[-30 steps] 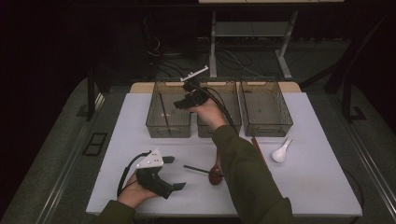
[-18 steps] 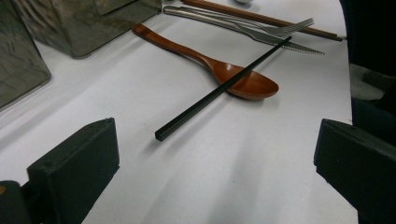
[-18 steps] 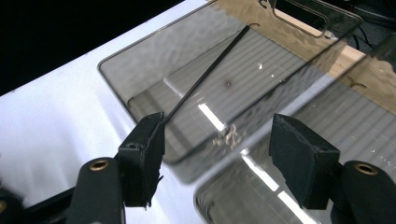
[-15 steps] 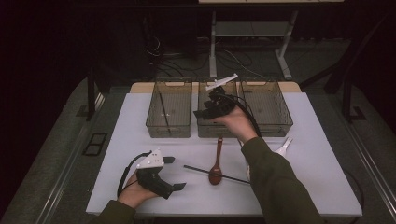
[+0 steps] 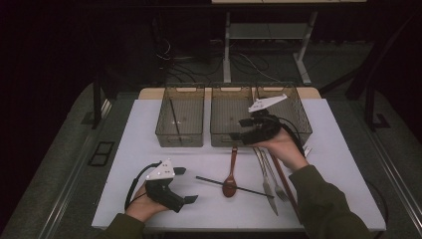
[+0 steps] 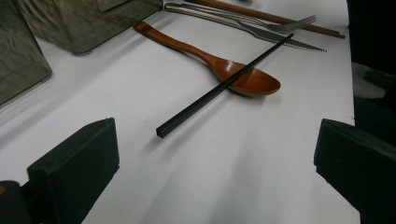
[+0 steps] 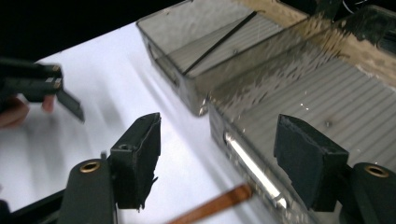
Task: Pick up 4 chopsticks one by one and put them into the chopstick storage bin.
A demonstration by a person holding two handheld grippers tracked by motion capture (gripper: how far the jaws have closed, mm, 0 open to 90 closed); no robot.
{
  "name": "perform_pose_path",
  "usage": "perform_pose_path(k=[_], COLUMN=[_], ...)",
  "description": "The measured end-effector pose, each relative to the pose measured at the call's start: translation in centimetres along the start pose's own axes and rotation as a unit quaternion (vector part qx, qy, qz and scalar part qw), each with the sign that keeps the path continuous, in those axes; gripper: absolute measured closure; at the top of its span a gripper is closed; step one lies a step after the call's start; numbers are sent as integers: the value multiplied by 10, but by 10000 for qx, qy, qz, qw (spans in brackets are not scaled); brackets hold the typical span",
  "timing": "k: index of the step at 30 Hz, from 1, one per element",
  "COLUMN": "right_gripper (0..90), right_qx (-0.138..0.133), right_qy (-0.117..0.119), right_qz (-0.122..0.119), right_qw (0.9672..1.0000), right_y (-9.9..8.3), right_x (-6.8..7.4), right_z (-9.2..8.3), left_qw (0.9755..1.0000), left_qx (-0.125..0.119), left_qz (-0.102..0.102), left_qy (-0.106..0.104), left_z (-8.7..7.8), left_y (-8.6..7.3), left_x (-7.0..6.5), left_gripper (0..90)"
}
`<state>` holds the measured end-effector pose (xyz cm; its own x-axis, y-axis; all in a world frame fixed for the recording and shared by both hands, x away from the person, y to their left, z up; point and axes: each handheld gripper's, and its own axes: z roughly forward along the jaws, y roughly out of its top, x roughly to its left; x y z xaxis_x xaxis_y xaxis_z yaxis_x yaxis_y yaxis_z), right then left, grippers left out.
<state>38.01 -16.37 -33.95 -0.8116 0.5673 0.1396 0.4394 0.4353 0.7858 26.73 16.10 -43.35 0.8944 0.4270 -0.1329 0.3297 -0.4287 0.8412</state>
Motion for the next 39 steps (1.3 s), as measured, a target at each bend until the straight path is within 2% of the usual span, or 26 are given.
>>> perform_pose_path(k=[12, 17, 20, 31, 39], right_gripper=[339, 367, 374, 478, 559], right_qx=[-42, 59, 277, 646, 985], right_qy=[281, 361, 457, 646, 760], right_qz=[54, -49, -86, -152, -363], right_qw=[9996, 9993, 9985, 9957, 9916], right_y=[-55, -76, -88, -108, -112], right_x=[2, 11, 15, 33, 44], right_z=[-28, -30, -27, -24, -4], left_qw=[10000, 10000, 10000, 10000, 10000], left_qx=[18, 39, 46, 37, 51], left_qz=[-81, -57, -66, -60, -32], left_qy=[3, 13, 14, 3, 10], left_z=[2, 2, 2, 2, 0], left_y=[-2, -2, -2, -2, -2], left_x=[3, 3, 3, 2, 1], left_gripper=[0, 0, 0, 0, 0])
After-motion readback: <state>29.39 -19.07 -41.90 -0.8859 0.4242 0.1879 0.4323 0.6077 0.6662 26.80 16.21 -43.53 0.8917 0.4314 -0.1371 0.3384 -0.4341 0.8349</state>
